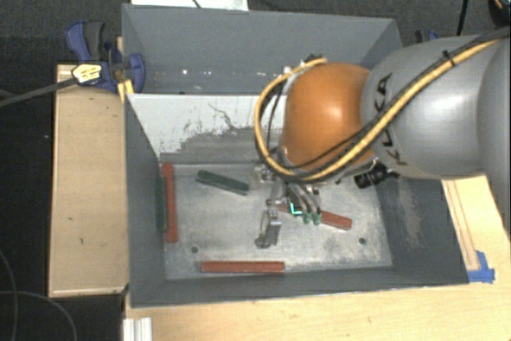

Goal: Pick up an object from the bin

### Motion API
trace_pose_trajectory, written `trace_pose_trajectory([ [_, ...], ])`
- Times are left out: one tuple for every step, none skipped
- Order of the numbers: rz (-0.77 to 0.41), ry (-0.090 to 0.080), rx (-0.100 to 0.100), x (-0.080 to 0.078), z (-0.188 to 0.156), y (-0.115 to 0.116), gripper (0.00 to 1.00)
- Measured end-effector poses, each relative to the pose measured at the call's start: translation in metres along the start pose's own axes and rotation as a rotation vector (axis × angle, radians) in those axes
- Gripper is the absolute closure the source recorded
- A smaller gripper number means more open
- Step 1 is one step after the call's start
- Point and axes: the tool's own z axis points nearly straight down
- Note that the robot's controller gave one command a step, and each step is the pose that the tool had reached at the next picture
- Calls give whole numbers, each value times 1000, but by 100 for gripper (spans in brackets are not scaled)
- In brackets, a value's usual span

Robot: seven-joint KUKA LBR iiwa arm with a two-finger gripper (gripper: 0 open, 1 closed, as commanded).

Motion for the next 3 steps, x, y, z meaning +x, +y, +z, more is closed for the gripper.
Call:
trace_pose_trajectory([
  [40,-7,1,-66,78,-23,0],
  [-8,-10,-2,-82,95,15,0],
  [186,-7,-2,-70,96,19,0],
])
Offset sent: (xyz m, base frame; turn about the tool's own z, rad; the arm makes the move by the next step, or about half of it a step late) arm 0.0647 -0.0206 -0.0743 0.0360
